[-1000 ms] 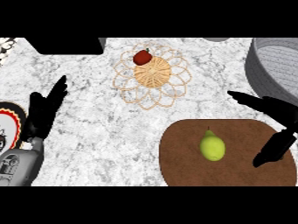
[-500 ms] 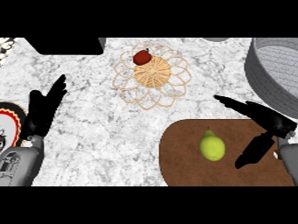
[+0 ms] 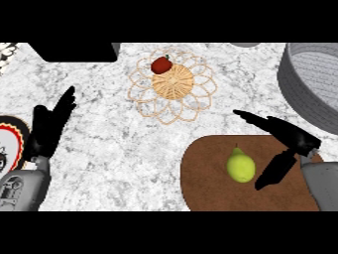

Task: Pick the pear from the cutting board and place it in the basket

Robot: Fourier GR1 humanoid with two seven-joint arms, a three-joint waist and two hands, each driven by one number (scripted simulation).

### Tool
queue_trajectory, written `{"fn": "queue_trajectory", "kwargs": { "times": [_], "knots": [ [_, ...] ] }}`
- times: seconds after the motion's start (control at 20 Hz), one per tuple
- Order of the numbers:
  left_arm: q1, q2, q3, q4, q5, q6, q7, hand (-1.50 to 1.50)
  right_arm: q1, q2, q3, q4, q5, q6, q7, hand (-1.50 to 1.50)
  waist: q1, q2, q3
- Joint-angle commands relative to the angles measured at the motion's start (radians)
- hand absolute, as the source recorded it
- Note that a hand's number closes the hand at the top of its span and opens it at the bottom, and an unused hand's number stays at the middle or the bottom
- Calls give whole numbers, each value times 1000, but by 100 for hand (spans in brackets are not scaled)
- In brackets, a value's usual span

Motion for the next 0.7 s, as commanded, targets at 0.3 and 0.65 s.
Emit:
{"fn": "queue_trajectory", "kwargs": {
  "times": [0.3, 0.65],
  "knots": [
    [40, -21, 33, 30, -9, -51, -66, 0, -28, 22, -11, 69, 41, 55, -2, -150, 2, 1, 0],
    [7, -34, 32, -90, -45, -38, 66, 0, -5, 88, -3, 76, 86, 12, -9, -150, 2, 0, 0]
  ]
}}
